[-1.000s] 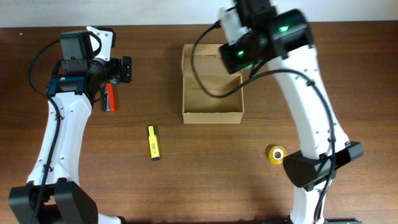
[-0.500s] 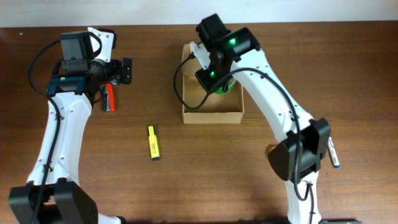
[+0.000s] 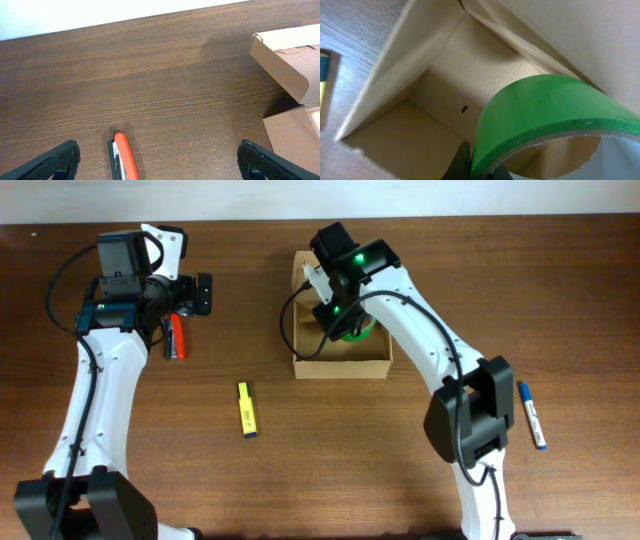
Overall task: Pack container
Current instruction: 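Carry the green tape roll into the box and release it, then move the right gripper over the blue marker, then lower the right gripper and grasp the blue marker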
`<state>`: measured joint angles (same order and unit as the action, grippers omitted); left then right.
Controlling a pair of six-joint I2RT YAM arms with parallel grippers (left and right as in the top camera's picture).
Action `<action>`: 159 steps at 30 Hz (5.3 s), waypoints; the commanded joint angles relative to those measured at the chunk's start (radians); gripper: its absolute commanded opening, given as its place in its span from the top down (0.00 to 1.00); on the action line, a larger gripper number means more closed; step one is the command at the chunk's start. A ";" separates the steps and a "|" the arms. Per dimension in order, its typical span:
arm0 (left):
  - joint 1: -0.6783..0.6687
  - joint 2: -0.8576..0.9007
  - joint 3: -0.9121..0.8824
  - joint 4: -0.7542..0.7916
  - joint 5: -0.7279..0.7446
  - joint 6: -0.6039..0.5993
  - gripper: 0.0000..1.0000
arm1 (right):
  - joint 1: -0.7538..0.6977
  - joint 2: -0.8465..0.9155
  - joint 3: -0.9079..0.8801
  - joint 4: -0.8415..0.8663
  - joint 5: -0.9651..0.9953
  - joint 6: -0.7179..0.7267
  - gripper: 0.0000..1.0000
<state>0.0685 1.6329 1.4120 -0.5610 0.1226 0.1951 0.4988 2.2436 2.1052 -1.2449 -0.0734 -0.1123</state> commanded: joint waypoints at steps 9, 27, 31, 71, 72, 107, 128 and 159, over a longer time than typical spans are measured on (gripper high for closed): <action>0.000 0.011 0.018 -0.004 0.000 0.028 0.00 | -0.038 0.071 -0.028 0.016 0.022 -0.004 0.96; 0.000 0.011 0.018 -0.003 -0.019 0.039 0.00 | -0.066 0.117 -0.034 0.019 0.003 -0.004 0.71; 0.000 0.011 0.018 0.003 -0.019 0.039 0.00 | -0.058 0.111 -0.023 0.004 0.003 -0.003 0.53; 0.000 0.011 0.018 0.007 -0.045 0.047 0.01 | -0.477 -1.121 -0.672 -0.020 0.244 -0.074 0.01; 0.000 0.011 0.018 0.007 -0.045 0.047 0.01 | -0.497 -1.162 -0.727 -0.001 0.248 -0.075 0.01; 0.000 0.047 0.018 0.001 -0.094 0.046 0.01 | -0.978 -0.557 -0.729 0.092 0.060 -0.304 0.06; 0.000 0.056 0.018 0.016 -0.097 0.046 0.00 | -1.041 -0.357 -0.732 0.105 0.066 -0.390 0.10; 0.000 0.056 0.018 0.015 -0.097 0.047 0.00 | -0.951 -0.258 -0.878 0.187 0.231 -0.404 0.22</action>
<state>0.0685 1.6779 1.4124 -0.5491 0.0326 0.2253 -0.4805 1.9583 1.2373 -1.0615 0.1329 -0.5224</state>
